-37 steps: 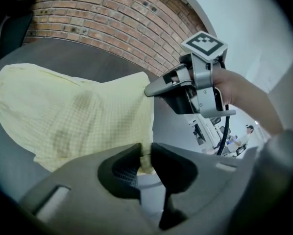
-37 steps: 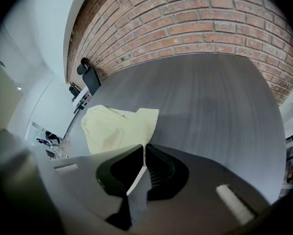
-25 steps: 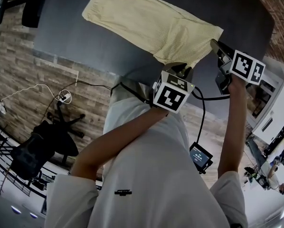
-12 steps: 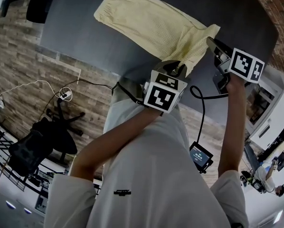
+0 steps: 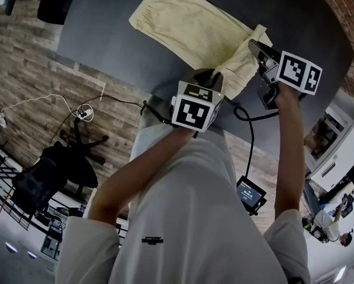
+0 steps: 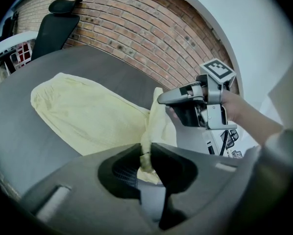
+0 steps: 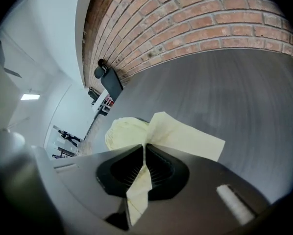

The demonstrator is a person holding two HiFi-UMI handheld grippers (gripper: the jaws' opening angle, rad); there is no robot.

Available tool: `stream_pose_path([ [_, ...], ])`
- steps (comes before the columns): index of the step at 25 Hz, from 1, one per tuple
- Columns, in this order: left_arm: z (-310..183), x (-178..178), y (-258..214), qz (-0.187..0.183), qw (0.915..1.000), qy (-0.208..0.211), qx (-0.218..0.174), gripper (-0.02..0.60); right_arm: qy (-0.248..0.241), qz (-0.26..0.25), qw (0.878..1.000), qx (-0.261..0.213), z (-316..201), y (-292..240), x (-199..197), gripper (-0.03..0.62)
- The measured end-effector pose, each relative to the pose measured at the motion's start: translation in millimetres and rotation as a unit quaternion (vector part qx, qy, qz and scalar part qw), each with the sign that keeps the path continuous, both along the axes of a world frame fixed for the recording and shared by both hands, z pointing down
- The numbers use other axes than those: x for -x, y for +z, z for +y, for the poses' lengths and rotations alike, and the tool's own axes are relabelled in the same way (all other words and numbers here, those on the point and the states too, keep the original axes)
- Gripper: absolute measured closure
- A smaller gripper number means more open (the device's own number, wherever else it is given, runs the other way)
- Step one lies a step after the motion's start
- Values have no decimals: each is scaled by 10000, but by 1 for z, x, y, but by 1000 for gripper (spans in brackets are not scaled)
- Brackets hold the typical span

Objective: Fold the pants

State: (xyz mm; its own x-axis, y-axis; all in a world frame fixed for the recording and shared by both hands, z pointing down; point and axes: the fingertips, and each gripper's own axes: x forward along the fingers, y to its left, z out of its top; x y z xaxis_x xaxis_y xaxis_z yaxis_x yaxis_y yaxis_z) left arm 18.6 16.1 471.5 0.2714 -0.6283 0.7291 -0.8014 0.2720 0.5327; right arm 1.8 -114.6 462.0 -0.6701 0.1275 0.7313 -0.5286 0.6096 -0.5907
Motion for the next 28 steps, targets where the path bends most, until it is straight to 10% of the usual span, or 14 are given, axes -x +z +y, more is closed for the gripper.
stream_pose_path([
  [16,19,54,57,82,9970,-39,764,511,-142,122,9986,504,13,44,62,533],
  [28,26,72,63,-717,9920,80,1040,440,-69,320,9992,208,6,50,40,543],
])
